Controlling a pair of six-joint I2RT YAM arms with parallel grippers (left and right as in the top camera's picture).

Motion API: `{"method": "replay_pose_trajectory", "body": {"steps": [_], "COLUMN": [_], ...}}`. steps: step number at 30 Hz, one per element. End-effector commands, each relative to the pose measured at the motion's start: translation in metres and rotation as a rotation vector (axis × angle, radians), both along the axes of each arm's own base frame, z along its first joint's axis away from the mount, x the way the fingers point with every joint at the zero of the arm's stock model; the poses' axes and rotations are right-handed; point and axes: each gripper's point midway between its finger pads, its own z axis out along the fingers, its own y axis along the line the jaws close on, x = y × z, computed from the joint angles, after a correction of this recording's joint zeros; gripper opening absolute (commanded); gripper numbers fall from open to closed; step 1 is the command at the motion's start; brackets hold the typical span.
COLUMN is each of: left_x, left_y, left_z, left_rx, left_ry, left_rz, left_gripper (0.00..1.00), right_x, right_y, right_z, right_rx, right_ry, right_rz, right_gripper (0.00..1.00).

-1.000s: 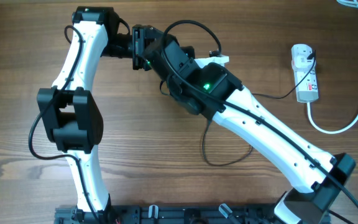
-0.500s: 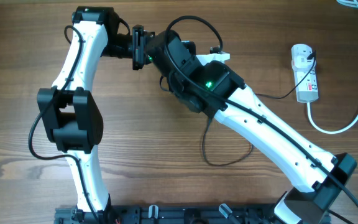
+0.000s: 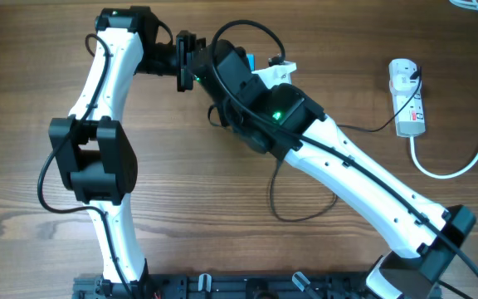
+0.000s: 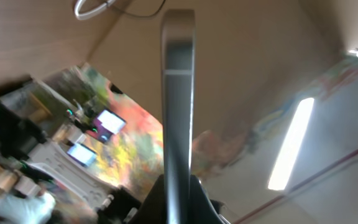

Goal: Plug charger to phone and switch on socket

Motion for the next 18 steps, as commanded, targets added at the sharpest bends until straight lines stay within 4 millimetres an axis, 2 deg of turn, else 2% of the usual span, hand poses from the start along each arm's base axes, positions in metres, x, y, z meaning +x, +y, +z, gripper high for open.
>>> {"method": "replay_pose_trajectory", "body": {"steps": [1,2,5,7,10,12,14,15,16,18], "left_x": [0.010,0.016,0.021,0.017,0.006,0.005,0.005,0.004,0.001,-0.001], "left_y": [0.010,0.023,0.043,0.046,0.047,0.055,0.073,0.090,0.108,0.118], "left_z": [-0.011,-0.036,-0.059,-0.061,-0.061,-0.066,-0.080,-0.089,-0.095,-0.096], "left_rx": [0.151,0.298,0.440,0.441,0.423,0.489,0.644,0.769,0.897,0.971], "left_ry": [-0.169,-0.203,-0.303,-0.449,-0.581,-0.595,-0.575,-0.532,-0.479,-0.449], "left_rz": [0.009,0.015,-0.001,-0.056,-0.133,-0.152,-0.179,-0.185,-0.185,-0.178], "left_gripper": [0.04,0.04,0.04,0.04,0.04,0.04,0.04,0.04,0.04,0.04], "right_x": [-0.005,-0.011,-0.019,-0.025,-0.037,-0.049,-0.054,-0.057,-0.061,-0.065], "right_y": [-0.041,-0.066,-0.110,-0.144,-0.189,-0.196,-0.194,-0.187,-0.175,-0.162], "right_z": [0.062,0.081,0.095,0.084,0.047,0.019,-0.005,-0.024,-0.052,-0.089], "right_rx": [-0.221,-0.330,-0.502,-0.638,-0.717,-0.716,-0.715,-0.687,-0.633,-0.573], "right_ry": [-0.194,-0.235,-0.237,-0.175,0.040,0.176,0.254,0.300,0.364,0.433], "right_rz": [0.079,0.137,0.274,0.425,0.479,0.528,0.568,0.607,0.667,0.726], "right_gripper": [1.00,1.00,1.00,1.00,1.00,0.99,1.00,1.00,0.95,0.87]}}
